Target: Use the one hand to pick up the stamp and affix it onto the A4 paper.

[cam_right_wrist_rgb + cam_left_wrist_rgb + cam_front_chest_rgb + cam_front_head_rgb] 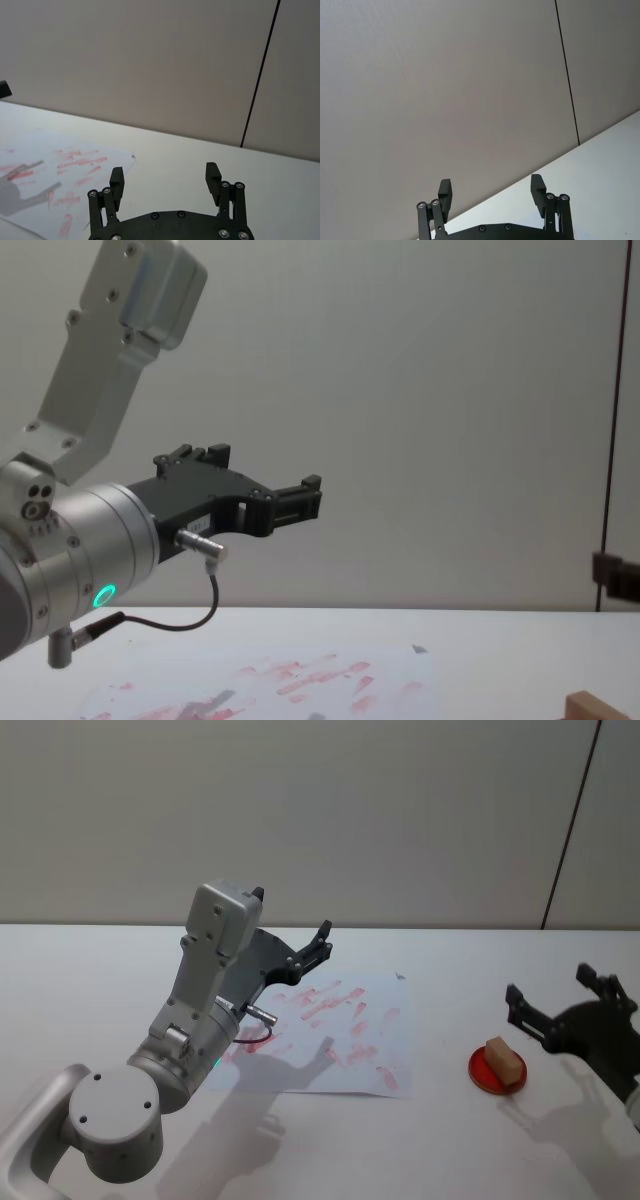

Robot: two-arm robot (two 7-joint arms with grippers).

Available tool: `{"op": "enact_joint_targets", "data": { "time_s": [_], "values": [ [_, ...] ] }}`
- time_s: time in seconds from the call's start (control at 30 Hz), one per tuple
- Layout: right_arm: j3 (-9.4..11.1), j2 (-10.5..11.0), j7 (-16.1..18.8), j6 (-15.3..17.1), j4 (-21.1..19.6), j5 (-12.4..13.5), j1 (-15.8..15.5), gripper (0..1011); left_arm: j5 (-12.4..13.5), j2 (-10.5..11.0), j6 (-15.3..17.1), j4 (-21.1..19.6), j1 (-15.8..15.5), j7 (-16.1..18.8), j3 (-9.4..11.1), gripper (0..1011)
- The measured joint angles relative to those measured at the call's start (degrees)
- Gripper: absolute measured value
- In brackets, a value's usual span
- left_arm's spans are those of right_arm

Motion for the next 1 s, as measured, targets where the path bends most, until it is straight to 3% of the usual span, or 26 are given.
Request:
{"op": "enact_joint_targets", "data": {
  "time_s": [0.2,0.43,1.0],
  "values": [
    [0.3,1.5,-0.7,3.7,-1.8,-0.2,-2.1,1001,0.0,0.0,0.0,0.0,0.0,0.0,0.0,1002],
    [0.0,1.6,-0.7,7.6,-1.8,-1.9,-2.2,1001,0.0,0.0,0.0,0.0,0.0,0.0,0.0,1002],
    [-2.1,-1.8,2.9,15.8,3.6,-7.1,2.9,1001,0.0,0.0,0.0,0.0,0.0,0.0,0.0,1002]
  ]
}}
